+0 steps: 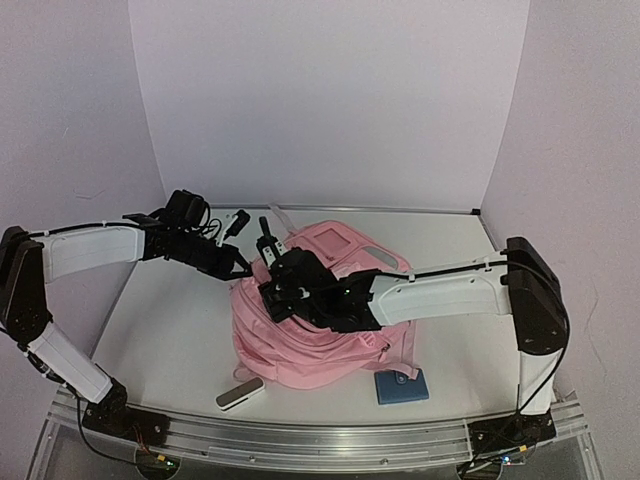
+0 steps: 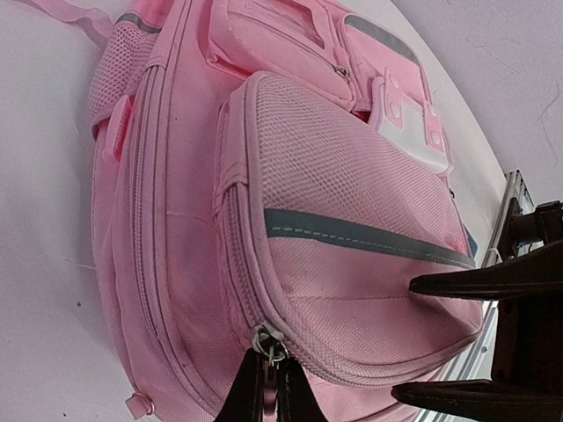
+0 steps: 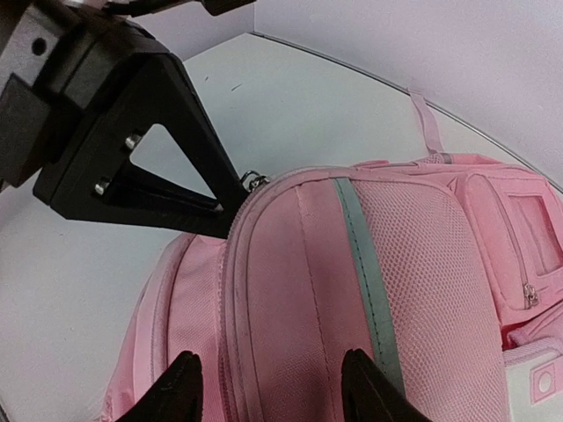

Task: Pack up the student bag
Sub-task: Unzip the student bag at the center of the board.

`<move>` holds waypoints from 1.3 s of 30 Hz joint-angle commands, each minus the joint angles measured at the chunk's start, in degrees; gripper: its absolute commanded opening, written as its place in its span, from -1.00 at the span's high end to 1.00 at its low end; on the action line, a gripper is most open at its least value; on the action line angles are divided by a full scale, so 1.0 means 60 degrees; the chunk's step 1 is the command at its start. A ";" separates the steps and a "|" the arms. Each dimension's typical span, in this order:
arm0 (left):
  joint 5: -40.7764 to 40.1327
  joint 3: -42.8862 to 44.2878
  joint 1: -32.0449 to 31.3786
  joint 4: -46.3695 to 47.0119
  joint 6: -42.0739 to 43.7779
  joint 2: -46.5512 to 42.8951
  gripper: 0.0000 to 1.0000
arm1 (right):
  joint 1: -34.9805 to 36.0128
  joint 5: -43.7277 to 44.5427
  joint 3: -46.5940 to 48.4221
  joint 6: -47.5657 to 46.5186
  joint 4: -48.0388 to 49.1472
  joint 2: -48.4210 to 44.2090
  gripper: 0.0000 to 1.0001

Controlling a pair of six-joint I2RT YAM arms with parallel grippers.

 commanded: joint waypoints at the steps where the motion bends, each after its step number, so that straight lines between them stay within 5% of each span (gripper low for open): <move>1: 0.0416 0.0336 -0.0176 0.0076 0.0005 -0.0485 0.99 | -0.0003 0.0895 0.0883 -0.0101 -0.0353 0.0444 0.15; 8: -0.0388 0.0528 -0.0173 -0.0277 -0.0161 -0.0459 1.00 | -0.0004 0.1352 0.1156 -0.0285 -0.0617 0.0468 1.00; 14: -0.1408 0.0908 0.0172 -0.0835 -0.0263 -0.0156 1.00 | -0.0004 0.1201 0.0056 -0.0435 -0.0024 -0.0707 1.00; 28: -0.0762 0.3033 0.0351 -0.1581 0.0534 0.1756 0.88 | -0.0004 -0.0395 -0.1481 -0.1429 0.1838 -0.2108 1.00; 39: -0.1299 0.3873 0.0346 -0.1780 0.1010 0.2680 0.50 | -0.0003 -0.0215 -0.1636 -0.1667 0.2268 -0.2125 1.00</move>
